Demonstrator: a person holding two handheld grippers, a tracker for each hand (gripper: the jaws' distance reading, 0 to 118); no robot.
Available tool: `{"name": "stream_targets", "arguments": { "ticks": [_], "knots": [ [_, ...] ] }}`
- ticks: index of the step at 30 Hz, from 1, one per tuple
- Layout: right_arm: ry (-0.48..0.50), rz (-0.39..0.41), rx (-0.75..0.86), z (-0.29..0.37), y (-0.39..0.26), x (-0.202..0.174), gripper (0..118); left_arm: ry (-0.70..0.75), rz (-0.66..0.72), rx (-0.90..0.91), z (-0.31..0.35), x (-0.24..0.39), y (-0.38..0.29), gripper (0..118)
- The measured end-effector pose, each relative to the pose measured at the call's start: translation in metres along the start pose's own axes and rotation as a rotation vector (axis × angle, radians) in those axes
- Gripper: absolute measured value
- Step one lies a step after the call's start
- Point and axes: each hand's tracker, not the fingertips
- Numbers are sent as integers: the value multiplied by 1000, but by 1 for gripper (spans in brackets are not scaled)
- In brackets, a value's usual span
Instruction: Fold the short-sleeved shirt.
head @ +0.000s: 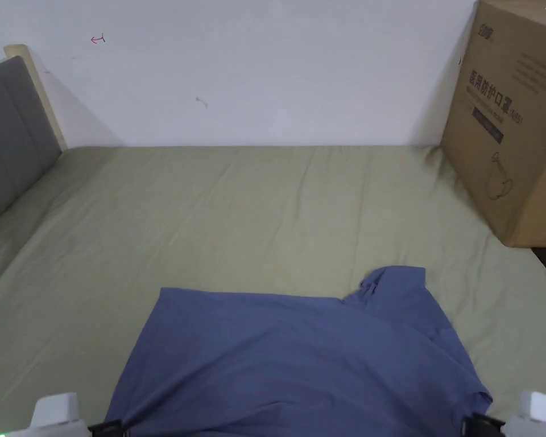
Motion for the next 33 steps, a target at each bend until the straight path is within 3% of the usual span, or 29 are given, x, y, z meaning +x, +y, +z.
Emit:
{"name": "stream_targets", "arguments": {
  "ticks": [1, 2, 9, 15, 17, 19, 20, 22, 23, 33],
  "knots": [
    [11, 6, 49, 10, 9, -4, 93, -6, 0, 48, 10, 6, 9, 101],
    [21, 20, 117, 24, 20, -7, 94, -16, -9, 108, 22, 13, 20, 101],
    [65, 138, 501, 105, 75, -53, 94, -25, -129, 508, 95, 68, 77, 101],
    [87, 192, 685, 144, 81, -87, 88, -2, -207, 732, 122, 105, 87, 98],
    [59, 223, 716, 149, 78, -97, 79, -6, -235, 785, 126, 113, 84, 88],
    [57, 234, 737, 148, 77, -100, 76, -14, -243, 807, 128, 121, 79, 85],
    [61, 236, 750, 148, 74, -103, 61, -25, -247, 817, 128, 123, 77, 72],
    [44, 254, 763, 145, 74, -104, 9, -33, -252, 816, 126, 129, 74, 13],
    [42, 263, 770, 144, 73, -105, 1, -33, -252, 818, 126, 132, 70, 0],
    [59, 286, 742, 128, 87, -113, 1, -96, -264, 644, 82, 135, 101, 0]
  ]
}}
